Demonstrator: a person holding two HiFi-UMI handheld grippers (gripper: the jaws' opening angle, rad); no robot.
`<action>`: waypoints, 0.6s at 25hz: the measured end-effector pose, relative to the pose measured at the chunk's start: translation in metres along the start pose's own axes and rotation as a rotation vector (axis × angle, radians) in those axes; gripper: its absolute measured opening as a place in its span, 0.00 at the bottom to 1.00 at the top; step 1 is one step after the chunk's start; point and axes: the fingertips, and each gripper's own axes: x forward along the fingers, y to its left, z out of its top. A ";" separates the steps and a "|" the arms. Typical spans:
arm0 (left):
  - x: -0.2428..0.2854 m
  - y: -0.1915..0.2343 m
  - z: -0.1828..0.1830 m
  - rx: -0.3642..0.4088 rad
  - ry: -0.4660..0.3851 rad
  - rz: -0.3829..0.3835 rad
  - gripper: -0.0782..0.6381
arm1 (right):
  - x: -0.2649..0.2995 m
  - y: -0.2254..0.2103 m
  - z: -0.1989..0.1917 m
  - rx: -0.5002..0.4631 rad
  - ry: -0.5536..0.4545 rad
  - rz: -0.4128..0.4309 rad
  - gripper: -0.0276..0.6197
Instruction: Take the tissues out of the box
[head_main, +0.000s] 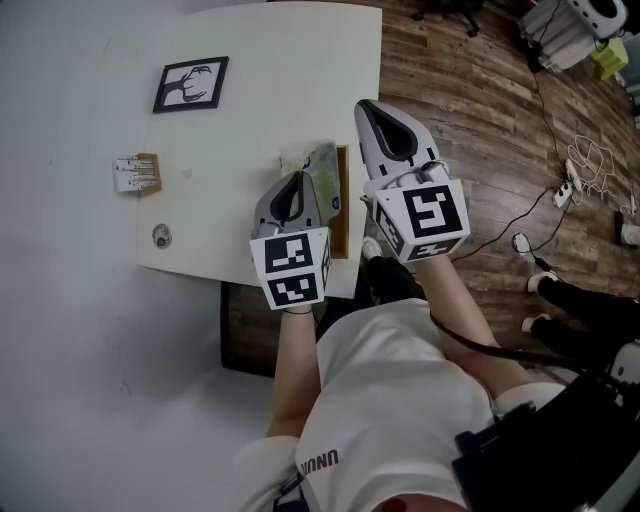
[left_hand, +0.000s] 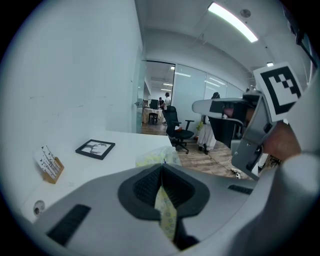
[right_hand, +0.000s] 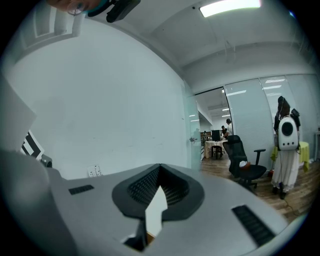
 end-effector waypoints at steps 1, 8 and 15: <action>-0.001 0.000 0.002 0.001 -0.008 0.001 0.13 | 0.000 0.000 0.000 -0.002 -0.001 0.001 0.07; -0.005 0.006 0.013 -0.001 -0.050 0.017 0.13 | 0.001 0.002 0.003 -0.012 -0.004 0.006 0.07; -0.010 0.010 0.021 -0.003 -0.093 0.026 0.13 | 0.002 0.002 0.003 -0.013 -0.005 0.006 0.07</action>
